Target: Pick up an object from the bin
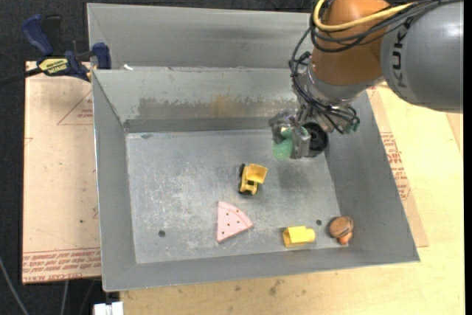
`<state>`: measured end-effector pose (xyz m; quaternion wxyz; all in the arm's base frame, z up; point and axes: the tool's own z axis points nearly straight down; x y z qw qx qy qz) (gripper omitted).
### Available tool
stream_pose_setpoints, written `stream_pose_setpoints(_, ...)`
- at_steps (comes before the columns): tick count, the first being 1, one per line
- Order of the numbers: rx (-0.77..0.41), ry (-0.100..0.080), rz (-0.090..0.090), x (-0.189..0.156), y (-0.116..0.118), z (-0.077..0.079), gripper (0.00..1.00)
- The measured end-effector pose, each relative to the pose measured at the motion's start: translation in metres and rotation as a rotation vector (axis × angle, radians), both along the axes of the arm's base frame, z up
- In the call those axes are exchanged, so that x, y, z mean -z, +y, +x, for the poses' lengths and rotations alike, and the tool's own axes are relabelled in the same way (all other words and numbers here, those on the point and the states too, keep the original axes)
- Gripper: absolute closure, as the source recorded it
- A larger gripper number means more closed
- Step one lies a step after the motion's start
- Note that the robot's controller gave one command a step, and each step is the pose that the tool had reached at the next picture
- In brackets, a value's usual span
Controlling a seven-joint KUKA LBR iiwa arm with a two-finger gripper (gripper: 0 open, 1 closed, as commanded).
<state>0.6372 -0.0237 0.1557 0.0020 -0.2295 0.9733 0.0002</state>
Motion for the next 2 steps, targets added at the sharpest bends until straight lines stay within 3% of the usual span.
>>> stream_pose_setpoints(1,0.0,0.0,0.0,0.0,0.0,0.0,1.0)
stream_pose_setpoints(2,-0.015,-0.001,0.0,-0.127,0.021,0.004,1.0)
